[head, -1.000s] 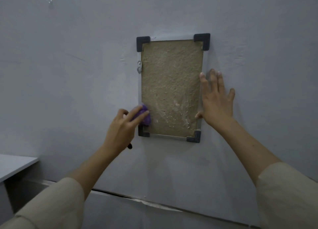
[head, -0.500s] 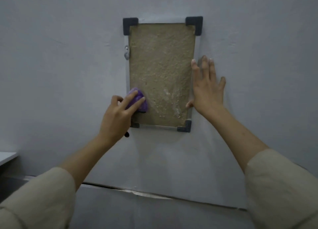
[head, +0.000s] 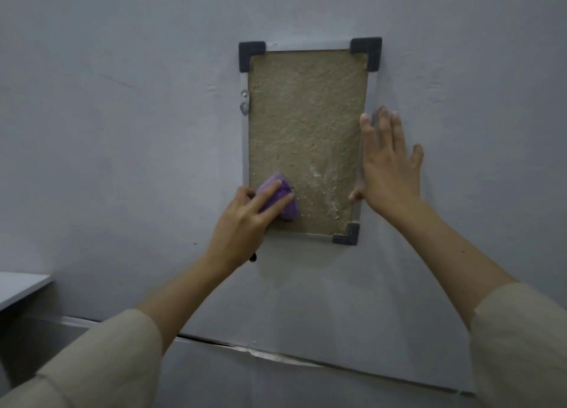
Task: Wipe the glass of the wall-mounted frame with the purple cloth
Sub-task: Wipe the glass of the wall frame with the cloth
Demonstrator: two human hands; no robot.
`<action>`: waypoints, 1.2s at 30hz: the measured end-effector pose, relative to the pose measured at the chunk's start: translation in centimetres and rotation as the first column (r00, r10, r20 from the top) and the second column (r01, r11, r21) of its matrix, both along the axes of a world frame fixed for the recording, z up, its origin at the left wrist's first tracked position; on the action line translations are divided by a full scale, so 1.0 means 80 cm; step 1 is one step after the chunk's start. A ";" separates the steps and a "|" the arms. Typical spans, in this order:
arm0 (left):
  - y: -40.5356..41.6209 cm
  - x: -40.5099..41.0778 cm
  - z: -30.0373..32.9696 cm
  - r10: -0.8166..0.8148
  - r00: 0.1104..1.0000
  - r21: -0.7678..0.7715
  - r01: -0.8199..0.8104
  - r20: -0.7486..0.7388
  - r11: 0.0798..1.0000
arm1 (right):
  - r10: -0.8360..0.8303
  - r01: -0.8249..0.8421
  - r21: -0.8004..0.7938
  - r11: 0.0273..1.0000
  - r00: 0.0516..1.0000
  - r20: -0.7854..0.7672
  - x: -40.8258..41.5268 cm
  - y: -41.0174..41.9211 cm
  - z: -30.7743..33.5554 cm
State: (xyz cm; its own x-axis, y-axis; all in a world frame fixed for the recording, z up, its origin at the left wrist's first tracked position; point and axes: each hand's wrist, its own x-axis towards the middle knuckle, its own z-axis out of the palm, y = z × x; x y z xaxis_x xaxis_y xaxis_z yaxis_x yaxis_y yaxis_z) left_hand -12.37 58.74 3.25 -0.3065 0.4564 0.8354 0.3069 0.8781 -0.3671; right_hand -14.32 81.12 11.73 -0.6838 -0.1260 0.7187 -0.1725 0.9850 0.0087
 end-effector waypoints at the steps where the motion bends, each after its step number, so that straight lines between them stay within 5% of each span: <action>1: -0.002 0.002 -0.002 -0.025 0.999 -0.122 0.028 0.022 0.992 | 0.000 0.000 0.001 1.000 1.000 0.000 0.000 0.000 0.000; 3: -0.010 0.004 0.007 -0.043 0.998 -0.241 0.050 0.037 0.969 | 0.005 -0.005 0.001 1.000 1.000 -0.004 0.001 0.001 -0.001; 7: -0.013 -0.005 0.039 0.025 0.999 0.266 -0.016 -0.030 0.964 | 0.015 -0.015 -0.013 1.000 1.000 -0.007 0.000 0.003 -0.002; 9: -0.004 -0.006 0.044 0.029 1.000 0.357 -0.025 -0.006 0.934 | 0.017 -0.017 -0.015 1.000 1.000 -0.005 -0.001 0.002 -0.002; 12: 0.002 -0.003 0.029 -0.051 0.999 0.071 0.049 0.019 0.996 | 0.021 -0.021 -0.012 1.000 1.000 -0.004 0.001 0.001 -0.001; 15: -0.002 0.002 0.024 -0.093 0.991 -0.305 0.117 0.094 0.945 | 0.017 -0.017 -0.011 1.000 1.000 0.000 0.002 0.001 -0.001; 17: -0.005 -0.002 0.035 -0.078 0.995 -0.193 0.088 0.059 0.977 | 0.023 -0.023 -0.013 1.000 1.000 0.001 0.001 0.002 -0.002; 21: 0.007 -0.010 0.067 -0.012 0.999 0.283 0.022 -0.037 0.959 | 0.034 -0.034 -0.024 0.999 0.999 0.001 -0.001 0.003 -0.002; 24: 0.022 -0.010 0.066 -0.043 0.998 0.216 0.051 -0.043 0.975 | 0.025 -0.025 -0.020 0.999 1.000 -0.008 -0.003 0.003 -0.002; 29: 0.036 0.003 0.035 -0.135 0.984 -0.291 0.163 0.115 0.943 | 0.011 -0.011 -0.011 1.000 1.000 -0.014 -0.003 0.003 -0.003; 31: 0.035 0.001 0.046 -0.132 0.988 -0.294 0.151 0.084 0.944 | 0.015 -0.015 -0.013 1.000 1.000 -0.013 -0.003 0.003 -0.002; 36: 0.036 -0.006 0.089 -0.057 0.998 0.025 0.057 -0.026 0.998 | 0.021 -0.021 -0.027 0.999 1.000 -0.012 -0.002 0.004 -0.002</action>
State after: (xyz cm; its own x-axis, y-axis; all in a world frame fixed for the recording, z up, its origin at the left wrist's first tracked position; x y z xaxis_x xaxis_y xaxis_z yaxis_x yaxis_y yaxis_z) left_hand -12.85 61.63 10.39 -0.2591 0.4509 0.8542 0.3475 0.8686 -0.3531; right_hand -14.48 81.44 11.55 -0.6725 -0.1203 0.7302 -0.1930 0.9811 -0.0162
